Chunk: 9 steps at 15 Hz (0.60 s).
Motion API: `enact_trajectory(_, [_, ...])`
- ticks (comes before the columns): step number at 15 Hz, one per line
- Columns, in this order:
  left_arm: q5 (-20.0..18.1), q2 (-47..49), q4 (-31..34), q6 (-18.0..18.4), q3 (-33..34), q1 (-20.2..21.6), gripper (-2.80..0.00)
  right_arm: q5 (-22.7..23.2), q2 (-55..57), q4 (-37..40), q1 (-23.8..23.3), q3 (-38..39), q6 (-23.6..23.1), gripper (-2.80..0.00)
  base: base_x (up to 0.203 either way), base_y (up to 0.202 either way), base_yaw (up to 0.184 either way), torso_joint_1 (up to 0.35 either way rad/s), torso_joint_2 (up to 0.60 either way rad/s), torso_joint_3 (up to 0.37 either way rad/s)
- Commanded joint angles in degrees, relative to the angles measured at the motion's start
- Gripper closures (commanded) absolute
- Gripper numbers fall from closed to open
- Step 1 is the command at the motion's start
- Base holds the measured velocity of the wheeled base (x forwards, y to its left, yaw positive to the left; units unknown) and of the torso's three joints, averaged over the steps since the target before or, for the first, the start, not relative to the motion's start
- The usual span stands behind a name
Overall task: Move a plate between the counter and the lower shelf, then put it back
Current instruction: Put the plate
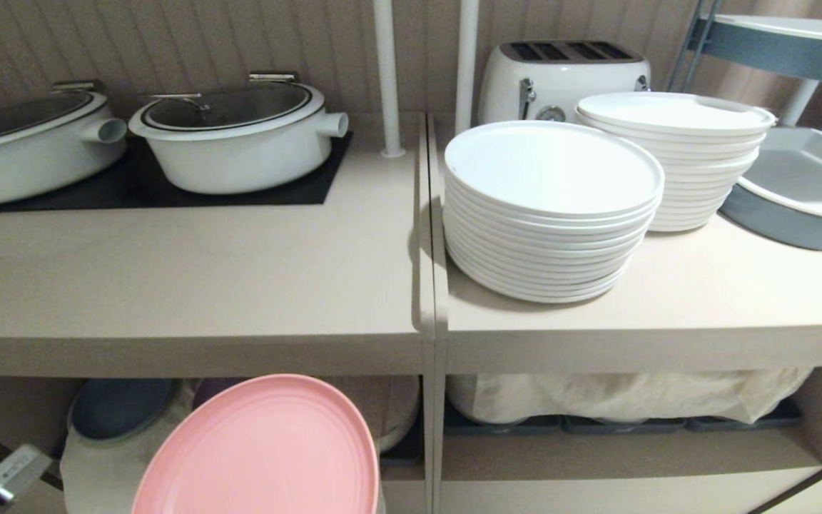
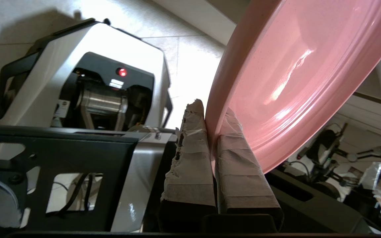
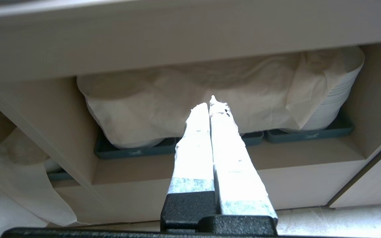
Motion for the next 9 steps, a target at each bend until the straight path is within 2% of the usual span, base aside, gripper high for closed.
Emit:
enact_trajectory(1, [-0.13, 0.63, -0.38, -0.29, -0.06, -0.03, 0.00, -0.03, 0.00, -0.02, 0.01, 0.00, 0.04, 0.00, 0.000, 0.000, 0.000, 0.256, -0.55, -0.305])
enact_trajectory(7, [-0.13, 1.08, -0.38, -0.29, -0.15, 0.01, 0.00, -0.03, 0.00, -0.02, 0.01, 0.00, 0.04, 0.00, 0.000, 0.000, 0.000, 0.275, -0.59, -0.308])
enact_trajectory(9, [-0.04, 1.00, -0.38, -0.29, -0.18, 0.01, 0.00, -0.03, 0.00, -0.02, 0.01, 0.00, 0.04, 0.00, 0.000, 0.000, 0.000, 0.203, -0.42, -0.222])
